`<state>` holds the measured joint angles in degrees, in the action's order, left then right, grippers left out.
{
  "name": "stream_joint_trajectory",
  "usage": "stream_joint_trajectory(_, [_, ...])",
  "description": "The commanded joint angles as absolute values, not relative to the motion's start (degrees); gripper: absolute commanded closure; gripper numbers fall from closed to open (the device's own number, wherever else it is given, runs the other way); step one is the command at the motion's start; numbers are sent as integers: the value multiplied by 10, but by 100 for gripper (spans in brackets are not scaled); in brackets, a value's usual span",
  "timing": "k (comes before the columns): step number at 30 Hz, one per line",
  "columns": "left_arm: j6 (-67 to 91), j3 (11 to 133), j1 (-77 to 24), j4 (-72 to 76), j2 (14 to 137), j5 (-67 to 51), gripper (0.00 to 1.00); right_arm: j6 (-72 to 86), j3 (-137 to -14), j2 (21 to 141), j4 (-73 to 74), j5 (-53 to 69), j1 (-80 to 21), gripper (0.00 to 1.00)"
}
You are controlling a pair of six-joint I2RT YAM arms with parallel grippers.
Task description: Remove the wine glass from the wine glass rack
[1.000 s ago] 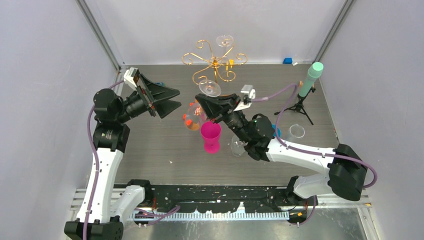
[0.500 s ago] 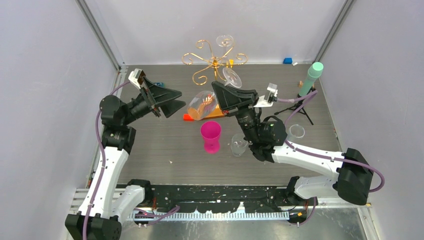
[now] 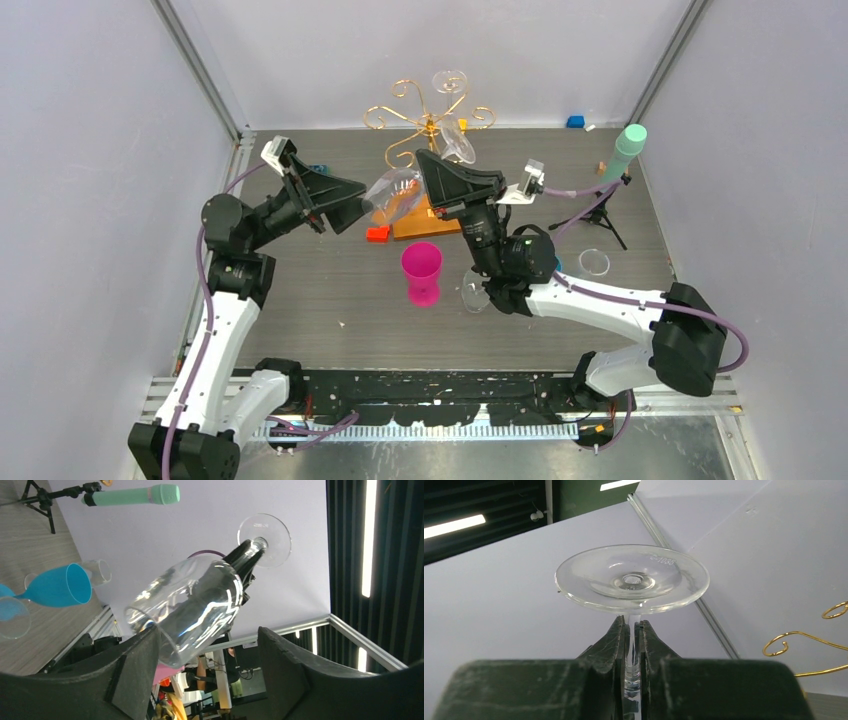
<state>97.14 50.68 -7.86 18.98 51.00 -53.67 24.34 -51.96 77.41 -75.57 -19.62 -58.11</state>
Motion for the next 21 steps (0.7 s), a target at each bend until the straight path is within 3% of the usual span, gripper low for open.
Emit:
stream_joint_trajectory(1, [1021, 511, -84, 290, 507, -526, 37, 276, -543, 782, -814, -226, -582, 100])
stream_joint_trajectory(11, [1120, 472, -95, 396, 502, -447, 51, 334, -539, 801, -825, -253, -582, 100])
stream_joint_trajectory(21, [1280, 408, -104, 484, 509, -369, 51, 324, -552, 833, -824, -252, -582, 100])
